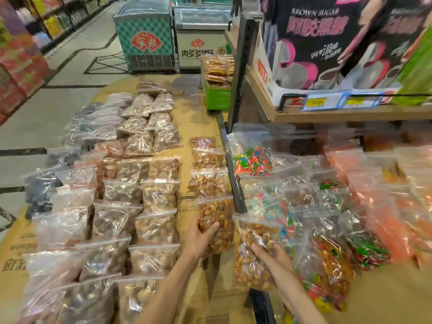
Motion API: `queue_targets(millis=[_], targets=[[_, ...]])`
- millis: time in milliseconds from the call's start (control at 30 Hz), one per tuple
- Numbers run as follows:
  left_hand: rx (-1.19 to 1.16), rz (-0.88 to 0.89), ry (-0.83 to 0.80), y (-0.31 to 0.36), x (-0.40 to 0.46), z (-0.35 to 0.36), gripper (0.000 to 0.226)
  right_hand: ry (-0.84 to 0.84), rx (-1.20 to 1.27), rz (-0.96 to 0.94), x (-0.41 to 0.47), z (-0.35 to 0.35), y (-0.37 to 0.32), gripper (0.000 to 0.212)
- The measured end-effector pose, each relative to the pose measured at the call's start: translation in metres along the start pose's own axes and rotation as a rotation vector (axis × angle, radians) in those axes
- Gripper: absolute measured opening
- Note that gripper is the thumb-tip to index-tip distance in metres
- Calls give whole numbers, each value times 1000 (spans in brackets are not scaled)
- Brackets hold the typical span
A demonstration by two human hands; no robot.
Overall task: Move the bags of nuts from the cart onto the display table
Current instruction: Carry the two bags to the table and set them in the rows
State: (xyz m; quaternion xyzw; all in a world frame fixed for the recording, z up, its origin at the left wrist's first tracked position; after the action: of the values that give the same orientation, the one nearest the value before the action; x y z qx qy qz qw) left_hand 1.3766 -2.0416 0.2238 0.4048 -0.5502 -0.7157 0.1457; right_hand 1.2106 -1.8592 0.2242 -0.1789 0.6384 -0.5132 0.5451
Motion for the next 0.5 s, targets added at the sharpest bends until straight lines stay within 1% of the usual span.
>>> queue_targets(millis=[67,100,167,300,400,433,500], targets=[[47,10,10,-10,10,-1,90,-2,-8,13,7,2,1,130],[48,3,17,-13,12,0,92,-6,-4,11,8,5,0,131],[86,-6,60,-7,8,0,83,-21,-9,0,11,10,2,131],[145,-48,82,-4,11,-3,73,-50,-36,2,12,23,4,123],[174,-58,79,-3,14,0,63,-44,-69,-19,11,31,7,129],[181,-74,69,-1,12,0,63,-36,-68,-26,11,32,9,128],[163,-80,51,-2,10,-1,70,-21,-49,-41,10,35,10,125]])
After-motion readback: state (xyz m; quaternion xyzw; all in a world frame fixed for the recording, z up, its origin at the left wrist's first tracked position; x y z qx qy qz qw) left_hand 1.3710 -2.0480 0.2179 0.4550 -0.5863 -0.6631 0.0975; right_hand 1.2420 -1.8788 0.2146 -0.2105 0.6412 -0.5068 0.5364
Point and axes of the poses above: each hand's wrist, its own x-axis towards the middle knuckle, its own z-axis out of the palm, y = z × x, the point moved 4 cm from there along x, towards the middle knuckle, and after that the axes turned 14 degrees about -y, right-handed, at the moved point
